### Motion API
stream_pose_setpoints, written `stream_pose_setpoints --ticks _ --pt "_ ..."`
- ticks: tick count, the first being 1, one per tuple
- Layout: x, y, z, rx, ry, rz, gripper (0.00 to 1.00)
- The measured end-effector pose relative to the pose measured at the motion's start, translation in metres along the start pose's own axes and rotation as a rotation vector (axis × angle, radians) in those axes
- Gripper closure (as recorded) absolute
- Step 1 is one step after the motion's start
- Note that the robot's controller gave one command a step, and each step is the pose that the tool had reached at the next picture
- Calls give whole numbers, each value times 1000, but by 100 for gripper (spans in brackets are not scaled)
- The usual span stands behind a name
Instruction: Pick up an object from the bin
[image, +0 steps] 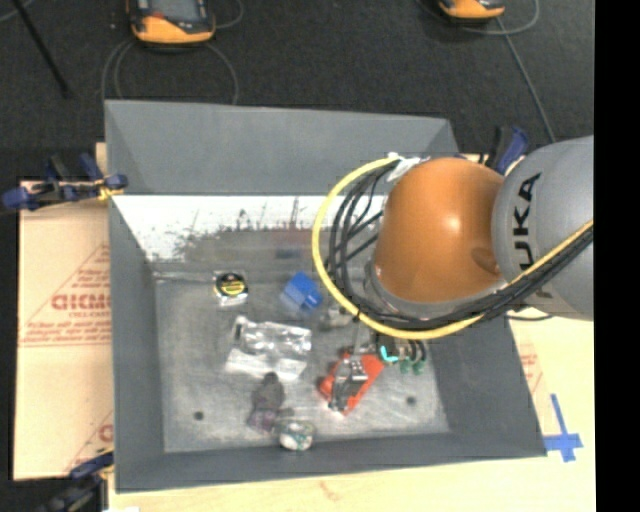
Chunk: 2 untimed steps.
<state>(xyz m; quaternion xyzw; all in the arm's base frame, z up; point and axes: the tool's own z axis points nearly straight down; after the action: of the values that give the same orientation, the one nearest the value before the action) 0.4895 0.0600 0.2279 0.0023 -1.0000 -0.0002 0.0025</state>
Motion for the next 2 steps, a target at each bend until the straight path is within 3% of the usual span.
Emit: stream_pose_setpoints --ticks 1,2 --pt "-88 24 145 -1 -12 -13 0" --pt "-94 13 126 -1 -12 14 0"
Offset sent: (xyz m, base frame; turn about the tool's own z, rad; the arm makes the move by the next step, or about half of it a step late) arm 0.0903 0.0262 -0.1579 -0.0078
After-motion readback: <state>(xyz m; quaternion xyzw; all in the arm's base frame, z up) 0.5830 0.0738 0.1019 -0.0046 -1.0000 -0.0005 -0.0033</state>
